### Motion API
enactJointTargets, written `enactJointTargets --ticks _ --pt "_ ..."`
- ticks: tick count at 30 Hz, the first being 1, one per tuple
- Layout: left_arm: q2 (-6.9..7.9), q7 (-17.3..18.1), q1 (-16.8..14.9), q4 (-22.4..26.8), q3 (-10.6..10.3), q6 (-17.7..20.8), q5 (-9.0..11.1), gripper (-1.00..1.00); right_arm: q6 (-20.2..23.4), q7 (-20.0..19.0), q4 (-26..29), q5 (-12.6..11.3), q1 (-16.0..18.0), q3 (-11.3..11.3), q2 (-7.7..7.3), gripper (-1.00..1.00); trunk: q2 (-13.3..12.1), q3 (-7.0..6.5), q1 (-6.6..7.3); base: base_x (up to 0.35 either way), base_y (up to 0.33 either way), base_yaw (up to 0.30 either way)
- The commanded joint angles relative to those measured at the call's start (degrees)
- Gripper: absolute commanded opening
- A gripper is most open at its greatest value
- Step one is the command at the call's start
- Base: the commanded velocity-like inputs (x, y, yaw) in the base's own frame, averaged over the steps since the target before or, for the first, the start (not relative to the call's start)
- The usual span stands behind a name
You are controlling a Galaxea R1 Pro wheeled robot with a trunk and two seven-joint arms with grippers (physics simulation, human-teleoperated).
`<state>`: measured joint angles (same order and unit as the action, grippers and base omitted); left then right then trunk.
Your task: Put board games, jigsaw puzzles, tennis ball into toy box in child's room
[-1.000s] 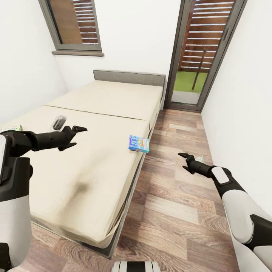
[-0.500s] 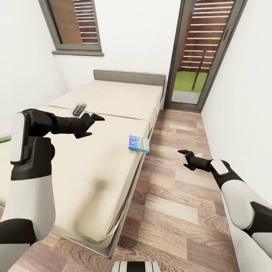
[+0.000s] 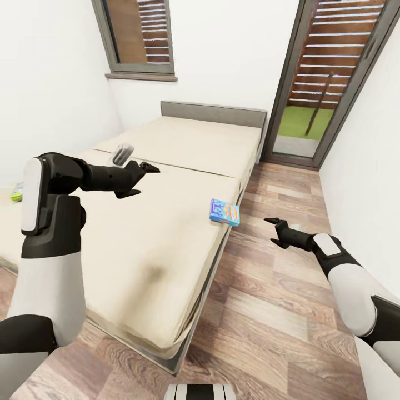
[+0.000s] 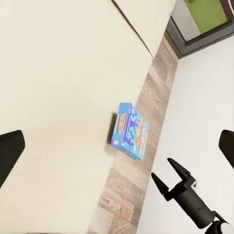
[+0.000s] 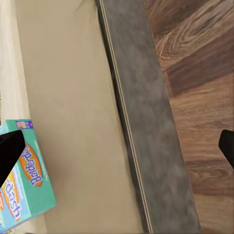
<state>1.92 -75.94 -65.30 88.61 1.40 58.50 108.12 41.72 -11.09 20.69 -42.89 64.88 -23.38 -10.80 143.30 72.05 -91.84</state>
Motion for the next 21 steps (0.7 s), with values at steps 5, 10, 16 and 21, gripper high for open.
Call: enactJointTargets --ticks 5,10,16,21 --pt "0.00 -0.6 -0.1 -0.1 -0.1 0.2 0.4 1.00 0.4 -2.5 0.0 0.3 0.0 -0.4 -0.51 1.00 0.0 0.05 0.01 0.000 0.000 0.293" --pt "0.01 -0.6 -0.1 -0.2 -0.2 0.2 0.4 1.00 0.4 -4.4 -0.1 0.2 -0.3 -0.5 -1.33 1.00 0.0 0.05 0.01 0.000 0.000 0.260" --pt "0.02 -0.6 0.0 -1.7 -0.3 0.2 0.3 1.00 0.4 -5.2 -0.3 -0.8 -0.5 -0.5 -2.71 1.00 0.0 0.05 0.01 0.000 0.000 0.095" --pt "0.02 -0.7 -0.1 -2.7 -1.8 0.2 0.2 1.00 0.4 -5.4 -0.3 -3.0 -0.7 -0.5 -4.26 1.00 0.0 0.05 0.01 0.000 0.000 0.027"
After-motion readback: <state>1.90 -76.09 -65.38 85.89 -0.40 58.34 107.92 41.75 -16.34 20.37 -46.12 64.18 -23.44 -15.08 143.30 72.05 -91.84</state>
